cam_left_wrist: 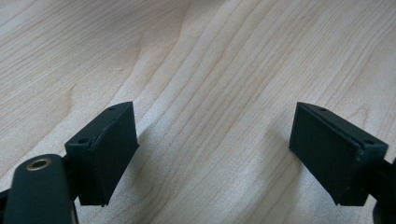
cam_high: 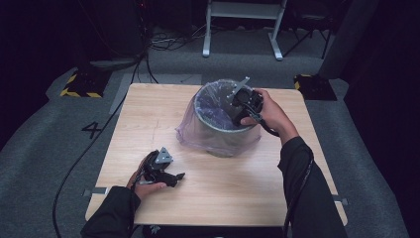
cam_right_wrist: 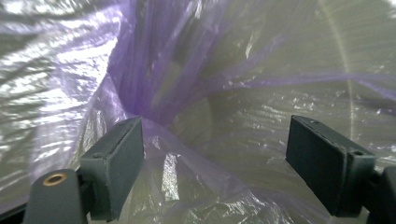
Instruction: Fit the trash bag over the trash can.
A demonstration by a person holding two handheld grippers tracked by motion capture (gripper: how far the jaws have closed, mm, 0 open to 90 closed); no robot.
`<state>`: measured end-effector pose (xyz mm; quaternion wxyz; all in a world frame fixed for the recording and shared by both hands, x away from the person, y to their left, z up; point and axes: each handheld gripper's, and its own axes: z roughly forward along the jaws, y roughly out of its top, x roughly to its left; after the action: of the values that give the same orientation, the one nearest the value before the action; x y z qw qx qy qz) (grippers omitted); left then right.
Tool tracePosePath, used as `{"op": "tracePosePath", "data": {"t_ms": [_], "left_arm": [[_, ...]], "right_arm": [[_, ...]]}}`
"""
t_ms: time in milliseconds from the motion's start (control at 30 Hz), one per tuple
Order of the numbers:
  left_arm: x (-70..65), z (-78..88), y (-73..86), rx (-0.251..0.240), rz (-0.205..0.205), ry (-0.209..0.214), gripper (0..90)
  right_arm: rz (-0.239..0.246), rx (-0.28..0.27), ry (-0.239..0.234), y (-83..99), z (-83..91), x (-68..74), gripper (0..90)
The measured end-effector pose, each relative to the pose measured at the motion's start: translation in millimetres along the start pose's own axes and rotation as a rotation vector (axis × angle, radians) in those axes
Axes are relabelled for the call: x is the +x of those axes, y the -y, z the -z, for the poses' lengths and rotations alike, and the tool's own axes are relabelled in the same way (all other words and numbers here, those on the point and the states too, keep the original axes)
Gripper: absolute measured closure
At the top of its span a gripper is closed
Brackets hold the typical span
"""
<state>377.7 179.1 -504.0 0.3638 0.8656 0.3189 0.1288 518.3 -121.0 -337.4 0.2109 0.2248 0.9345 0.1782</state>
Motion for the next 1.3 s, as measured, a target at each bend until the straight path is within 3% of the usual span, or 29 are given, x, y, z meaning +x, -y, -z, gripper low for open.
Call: {"op": "tracePosePath", "data": {"t_ms": [200, 400, 567, 933, 1300], "left_arm": [[0.0, 0.0, 0.0, 0.0, 0.0, 0.0, 14.7], [0.0, 0.0, 0.0, 0.0, 0.0, 0.0, 14.7], [0.0, 0.0, 0.0, 0.0, 0.0, 0.0, 14.7], [0.1, 0.0, 0.0, 0.0, 0.0, 0.0, 14.7], [0.1, 0.0, 0.0, 0.0, 0.0, 0.0, 14.7]], "right_arm": [[0.01, 0.047, 0.002, -2.2, -2.2, 0.4, 18.6], [0.001, 0.025, 0.007, -2.0, -0.7, 0.5, 18.8], [-0.016, -0.032, 0.004, 1.2, 4.2, 0.7, 18.8], [-0.07, -0.212, -0.018, 7.9, 22.6, 1.4, 18.9], [-0.142, -0.348, -0.032, 25.3, 41.4, -1.5, 18.9]]}}
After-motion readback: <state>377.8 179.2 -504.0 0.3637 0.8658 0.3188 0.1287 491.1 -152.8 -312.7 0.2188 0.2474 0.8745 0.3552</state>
